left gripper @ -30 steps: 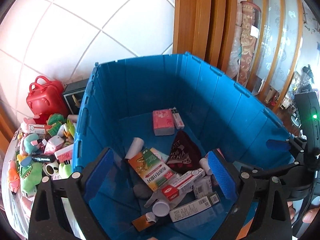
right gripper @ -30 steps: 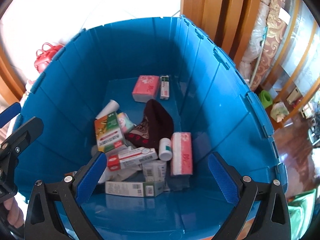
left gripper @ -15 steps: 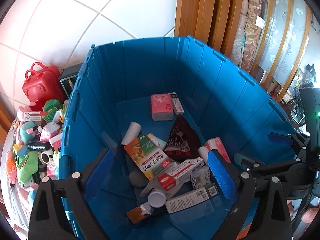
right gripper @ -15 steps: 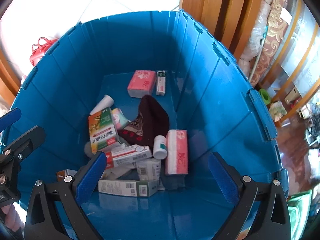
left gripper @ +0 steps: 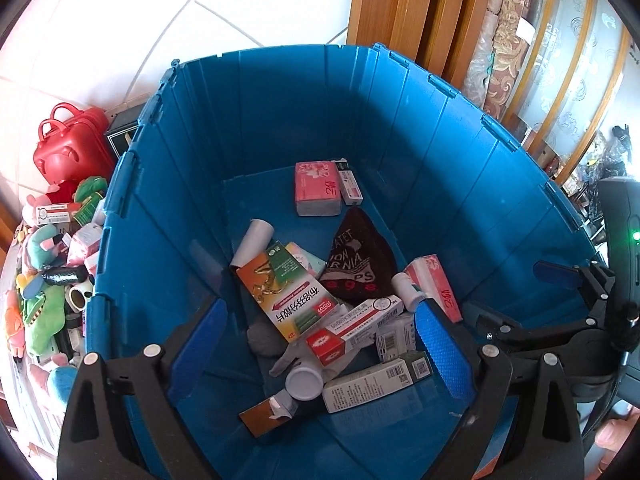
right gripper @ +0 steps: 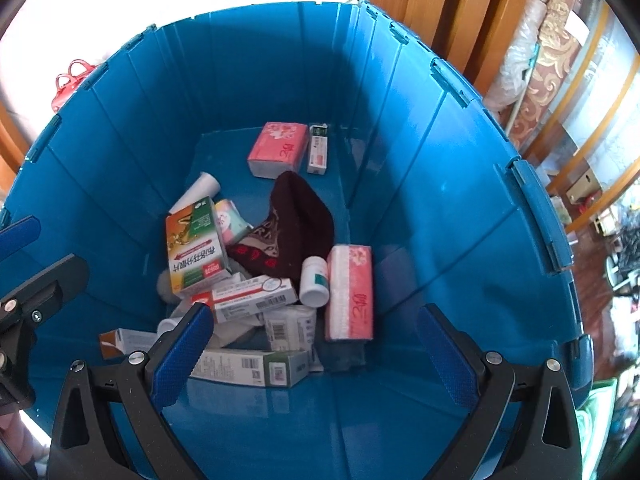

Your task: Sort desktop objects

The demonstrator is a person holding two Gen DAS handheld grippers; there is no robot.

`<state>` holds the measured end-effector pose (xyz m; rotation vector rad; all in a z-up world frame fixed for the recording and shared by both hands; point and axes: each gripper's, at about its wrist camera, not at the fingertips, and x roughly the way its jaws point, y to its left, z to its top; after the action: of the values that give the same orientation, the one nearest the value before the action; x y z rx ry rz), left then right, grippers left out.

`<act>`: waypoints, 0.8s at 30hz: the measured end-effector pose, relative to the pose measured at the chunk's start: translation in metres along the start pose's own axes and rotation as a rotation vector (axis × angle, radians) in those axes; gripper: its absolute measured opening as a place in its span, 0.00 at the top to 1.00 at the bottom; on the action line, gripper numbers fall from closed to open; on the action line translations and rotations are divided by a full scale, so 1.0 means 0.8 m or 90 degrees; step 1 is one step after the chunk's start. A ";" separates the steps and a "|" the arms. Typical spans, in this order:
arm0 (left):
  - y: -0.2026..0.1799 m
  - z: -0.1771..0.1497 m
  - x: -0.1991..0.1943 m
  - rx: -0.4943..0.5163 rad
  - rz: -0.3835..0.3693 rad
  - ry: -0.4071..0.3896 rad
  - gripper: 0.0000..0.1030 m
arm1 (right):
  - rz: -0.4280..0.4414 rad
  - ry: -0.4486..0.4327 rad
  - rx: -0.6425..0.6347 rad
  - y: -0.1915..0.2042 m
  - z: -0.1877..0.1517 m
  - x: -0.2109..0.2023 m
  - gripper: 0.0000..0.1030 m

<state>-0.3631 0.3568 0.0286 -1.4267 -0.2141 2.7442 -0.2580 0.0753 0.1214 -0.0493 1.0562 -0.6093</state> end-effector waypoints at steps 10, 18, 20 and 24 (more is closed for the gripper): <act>-0.003 -0.001 0.006 0.006 0.002 0.010 0.06 | -0.004 -0.008 -0.006 0.000 0.000 0.000 0.00; -0.005 -0.002 0.007 0.008 0.005 0.012 0.06 | 0.003 -0.012 -0.007 -0.001 -0.001 -0.001 0.00; -0.004 -0.002 0.007 0.007 0.005 0.012 0.06 | 0.001 -0.013 -0.010 -0.001 -0.001 -0.001 0.00; -0.006 -0.002 0.007 0.010 0.008 0.010 0.06 | 0.000 -0.014 -0.012 -0.001 -0.001 -0.002 0.00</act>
<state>-0.3648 0.3622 0.0239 -1.4507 -0.1846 2.7365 -0.2592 0.0755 0.1223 -0.0716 1.0413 -0.5977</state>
